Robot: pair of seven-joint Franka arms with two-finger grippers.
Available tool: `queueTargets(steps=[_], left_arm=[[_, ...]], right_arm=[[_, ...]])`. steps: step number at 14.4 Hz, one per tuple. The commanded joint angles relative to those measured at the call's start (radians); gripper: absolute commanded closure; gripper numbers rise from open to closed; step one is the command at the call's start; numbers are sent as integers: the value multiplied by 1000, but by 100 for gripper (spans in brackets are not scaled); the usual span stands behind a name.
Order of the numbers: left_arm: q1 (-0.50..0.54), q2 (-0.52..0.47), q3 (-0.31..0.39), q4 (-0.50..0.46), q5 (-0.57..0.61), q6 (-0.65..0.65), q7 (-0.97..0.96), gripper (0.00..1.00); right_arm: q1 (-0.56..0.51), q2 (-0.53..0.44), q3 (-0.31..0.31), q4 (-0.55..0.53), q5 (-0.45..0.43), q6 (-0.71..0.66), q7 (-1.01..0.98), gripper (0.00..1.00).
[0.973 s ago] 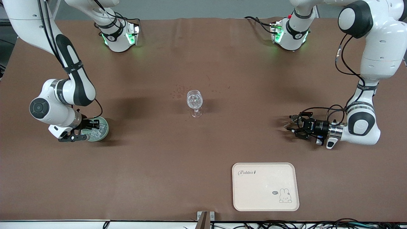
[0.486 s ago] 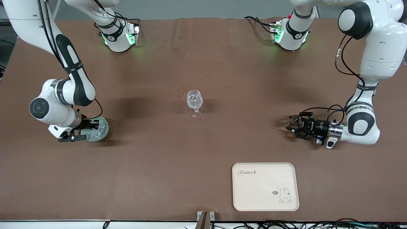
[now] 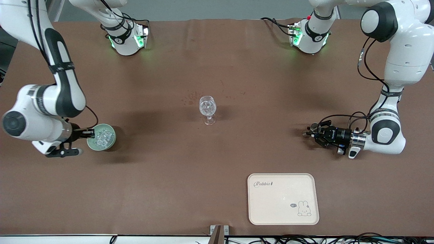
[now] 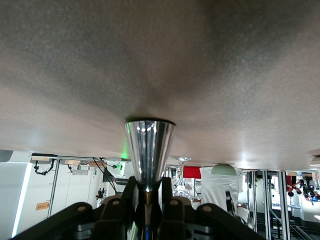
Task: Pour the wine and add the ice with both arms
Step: 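Lift the ice cube with the right gripper while the left gripper carries the jigger, then tilt the jigger over the wine glass with the left gripper to pour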
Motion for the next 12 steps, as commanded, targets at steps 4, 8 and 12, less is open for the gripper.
queueTargets(steps=[4, 8, 12], left_arm=[[-7, -38, -86, 89, -14, -101, -106, 99], [-18, -68, -242, 90, -101, 7, -201, 99], [-141, -163, -298, 93, -85, 127, -367, 99]], right_arm=[[6, -141, 7, 91, 15, -167, 138, 98], [6, -276, 5, 113, 11, -231, 175, 98], [3, -315, -1, 238, 2, -376, 175, 99]])
